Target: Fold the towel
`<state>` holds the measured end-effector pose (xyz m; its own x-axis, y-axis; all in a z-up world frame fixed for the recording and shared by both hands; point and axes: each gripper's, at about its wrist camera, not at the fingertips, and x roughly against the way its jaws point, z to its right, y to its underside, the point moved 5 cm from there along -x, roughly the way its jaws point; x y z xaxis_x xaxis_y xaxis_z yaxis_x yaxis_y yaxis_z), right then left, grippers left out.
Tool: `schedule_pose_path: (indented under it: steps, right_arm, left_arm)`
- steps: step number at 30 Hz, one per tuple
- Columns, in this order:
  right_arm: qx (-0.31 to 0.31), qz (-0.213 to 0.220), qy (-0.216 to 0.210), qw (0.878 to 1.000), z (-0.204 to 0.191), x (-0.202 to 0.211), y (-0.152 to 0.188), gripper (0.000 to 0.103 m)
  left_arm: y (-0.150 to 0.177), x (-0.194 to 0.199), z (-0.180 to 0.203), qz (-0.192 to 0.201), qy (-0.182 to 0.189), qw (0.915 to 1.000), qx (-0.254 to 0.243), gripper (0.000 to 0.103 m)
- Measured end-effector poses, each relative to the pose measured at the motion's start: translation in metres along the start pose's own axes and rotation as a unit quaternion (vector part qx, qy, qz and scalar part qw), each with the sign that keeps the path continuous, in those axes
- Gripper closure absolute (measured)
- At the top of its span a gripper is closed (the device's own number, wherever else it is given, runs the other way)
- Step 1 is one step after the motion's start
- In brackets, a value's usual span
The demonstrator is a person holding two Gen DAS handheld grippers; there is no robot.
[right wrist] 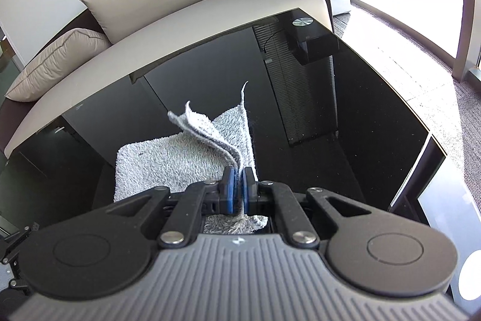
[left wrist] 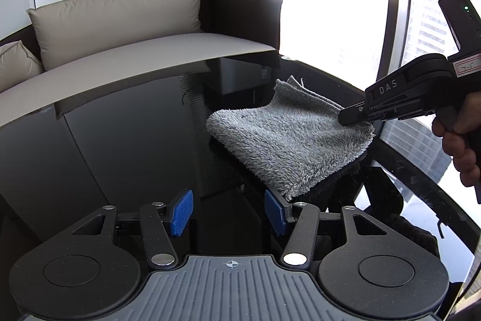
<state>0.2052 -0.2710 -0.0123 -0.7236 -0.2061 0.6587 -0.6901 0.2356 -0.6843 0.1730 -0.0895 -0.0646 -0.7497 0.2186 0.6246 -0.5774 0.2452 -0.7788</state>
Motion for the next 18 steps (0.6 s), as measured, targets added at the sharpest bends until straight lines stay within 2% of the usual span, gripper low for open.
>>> schedule_pose_path:
  steps: [2,7,9,18]
  right_arm:
    - [0.006,0.006,0.008,1.0,0.0004,0.0,0.0003,0.096]
    - [0.02,0.024,0.035,0.999,0.0041,0.0008,-0.0015,0.068]
    - [0.018,0.024,0.037,0.999,0.0062,-0.0001,-0.0016,0.064]
    - [0.033,0.012,0.037,0.999,0.0046,-0.0044,0.0019,0.061]
  left_arm:
    - [-0.0003,-0.0004,0.0002,-0.001,0.0,1.0,0.0,0.053]
    - [-0.0007,-0.0011,0.0009,-0.002,0.001,1.0,-0.001,0.053]
    - [-0.0001,-0.0006,0.0013,-0.001,0.001,1.0,-0.001,0.053]
    - [0.0013,0.0016,0.0014,0.001,-0.002,1.0,0.002,0.047]
